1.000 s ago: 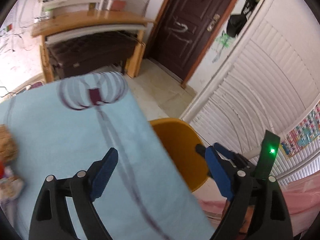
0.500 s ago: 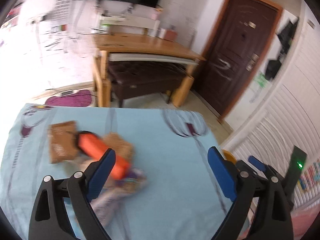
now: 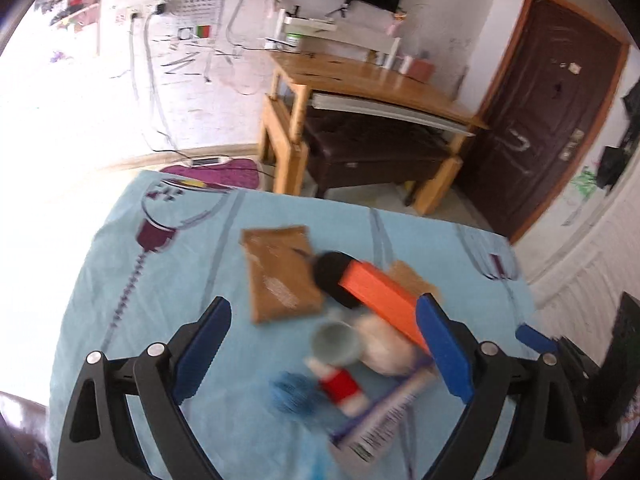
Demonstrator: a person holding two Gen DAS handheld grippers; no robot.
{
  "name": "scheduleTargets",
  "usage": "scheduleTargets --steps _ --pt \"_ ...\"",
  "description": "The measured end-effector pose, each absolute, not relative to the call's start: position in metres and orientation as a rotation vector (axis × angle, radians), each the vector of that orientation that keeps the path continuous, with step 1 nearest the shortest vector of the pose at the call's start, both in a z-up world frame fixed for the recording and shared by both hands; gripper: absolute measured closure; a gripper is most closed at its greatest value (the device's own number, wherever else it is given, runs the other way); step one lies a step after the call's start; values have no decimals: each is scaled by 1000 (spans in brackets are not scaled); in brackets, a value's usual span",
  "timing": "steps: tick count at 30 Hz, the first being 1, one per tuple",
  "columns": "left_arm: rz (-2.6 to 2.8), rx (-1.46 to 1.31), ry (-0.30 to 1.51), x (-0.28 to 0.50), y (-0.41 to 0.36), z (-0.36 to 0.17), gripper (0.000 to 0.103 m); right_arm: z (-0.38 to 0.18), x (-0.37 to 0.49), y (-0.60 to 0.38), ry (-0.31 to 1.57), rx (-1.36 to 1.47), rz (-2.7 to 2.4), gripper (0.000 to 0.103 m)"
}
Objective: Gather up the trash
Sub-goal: 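Move both open tools back over the remaining trash on the table, then grasp the brown snack wrapper with the left tool while the right tool grasps the orange box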
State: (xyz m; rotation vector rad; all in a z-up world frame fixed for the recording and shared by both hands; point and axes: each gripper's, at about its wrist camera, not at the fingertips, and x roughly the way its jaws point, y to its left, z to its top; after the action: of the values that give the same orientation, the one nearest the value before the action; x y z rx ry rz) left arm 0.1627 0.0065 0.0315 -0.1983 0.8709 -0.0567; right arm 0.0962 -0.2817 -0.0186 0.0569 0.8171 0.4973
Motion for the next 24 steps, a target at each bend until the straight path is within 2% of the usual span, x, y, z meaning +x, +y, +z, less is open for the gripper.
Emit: scheduleTargets --steps 13,15,17,18,19,22,23,24 --pt "108 -152 995 241 36 -9 15 0 122 -209 817 -113 522 15" --pt "107 -174 1007 248 39 -16 18 -1 125 -201 809 -143 515 19" --pt "100 -193 1019 250 40 -21 25 -6 129 -196 820 -167 508 29" --pt "94 -203 1030 252 40 -25 33 -8 130 -193 831 -177 509 36" --pt "91 -210 1039 252 41 -29 43 -9 130 -192 829 -173 526 38" --pt "73 -215 1043 253 41 -33 50 -12 129 -188 825 -212 501 45" --pt "61 -230 1041 252 42 -34 56 -12 129 -189 825 -211 508 46" --pt "42 -250 1032 250 43 -34 71 -12 129 -188 828 -208 512 47"
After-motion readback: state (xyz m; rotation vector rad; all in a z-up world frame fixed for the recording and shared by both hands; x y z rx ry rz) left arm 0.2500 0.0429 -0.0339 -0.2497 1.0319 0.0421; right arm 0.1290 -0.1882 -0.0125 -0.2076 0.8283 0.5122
